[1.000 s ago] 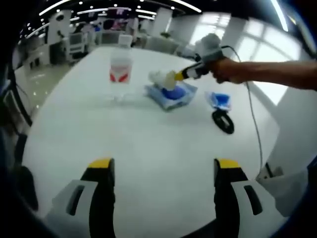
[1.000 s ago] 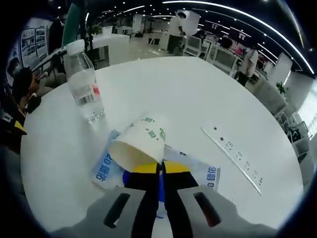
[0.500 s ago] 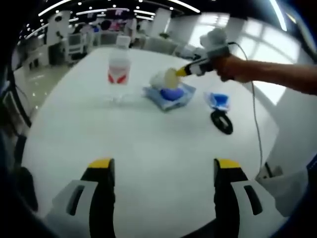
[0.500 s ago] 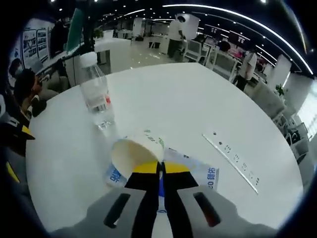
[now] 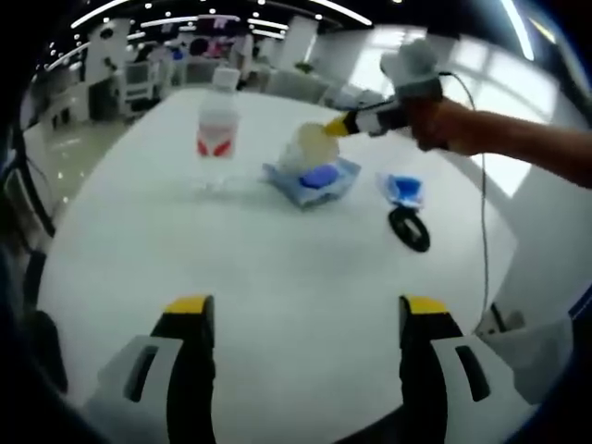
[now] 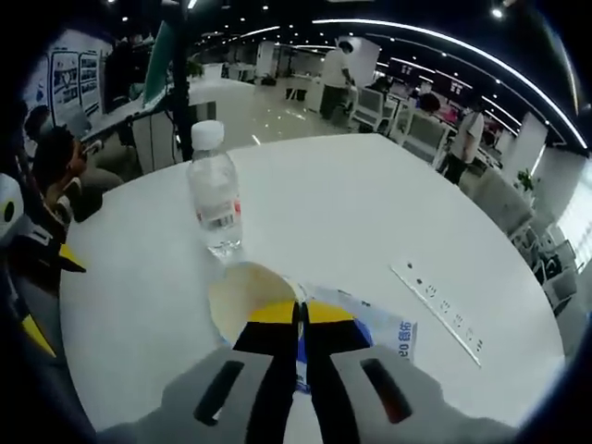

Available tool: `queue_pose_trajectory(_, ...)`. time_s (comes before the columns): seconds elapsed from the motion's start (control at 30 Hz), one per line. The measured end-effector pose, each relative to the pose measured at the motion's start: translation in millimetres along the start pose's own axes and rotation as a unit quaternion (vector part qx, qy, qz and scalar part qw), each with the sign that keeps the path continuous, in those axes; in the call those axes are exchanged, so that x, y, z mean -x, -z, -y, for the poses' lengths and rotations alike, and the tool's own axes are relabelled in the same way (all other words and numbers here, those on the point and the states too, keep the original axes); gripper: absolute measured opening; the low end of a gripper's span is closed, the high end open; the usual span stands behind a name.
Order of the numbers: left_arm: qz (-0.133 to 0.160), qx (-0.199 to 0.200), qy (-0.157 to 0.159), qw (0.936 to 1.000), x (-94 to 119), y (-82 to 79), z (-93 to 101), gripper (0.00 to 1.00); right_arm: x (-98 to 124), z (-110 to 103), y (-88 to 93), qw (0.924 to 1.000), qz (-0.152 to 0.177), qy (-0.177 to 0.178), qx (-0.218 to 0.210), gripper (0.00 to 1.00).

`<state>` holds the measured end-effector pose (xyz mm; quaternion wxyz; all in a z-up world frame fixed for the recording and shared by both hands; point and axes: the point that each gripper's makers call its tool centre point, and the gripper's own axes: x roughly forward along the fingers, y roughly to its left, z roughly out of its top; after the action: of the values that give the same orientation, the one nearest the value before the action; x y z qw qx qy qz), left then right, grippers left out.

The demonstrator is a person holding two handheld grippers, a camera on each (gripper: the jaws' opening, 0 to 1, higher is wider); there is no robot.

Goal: Arrange the tabletop items into an orderly group along one side of the table until the central work area is clear of visible clutter.

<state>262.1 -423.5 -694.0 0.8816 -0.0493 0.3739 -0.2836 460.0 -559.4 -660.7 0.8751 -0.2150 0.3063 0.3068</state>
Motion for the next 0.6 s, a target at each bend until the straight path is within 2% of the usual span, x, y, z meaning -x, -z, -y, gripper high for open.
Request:
queue_pose_trajectory(0.27,0.005,0.002,0.006,1.0,0.7,-2.1,1.5,0.79,17.9,-31.7,-15.2,0.9999,0.003,-0.01,0.004,0.0)
queue_pose_trajectory(0.6,0.015,0.012,0.013,0.9997,2.7,-6.5,2.8,0.79,22.2,-68.7,-27.8,0.9994,0.002,-0.033,0.007,0.0)
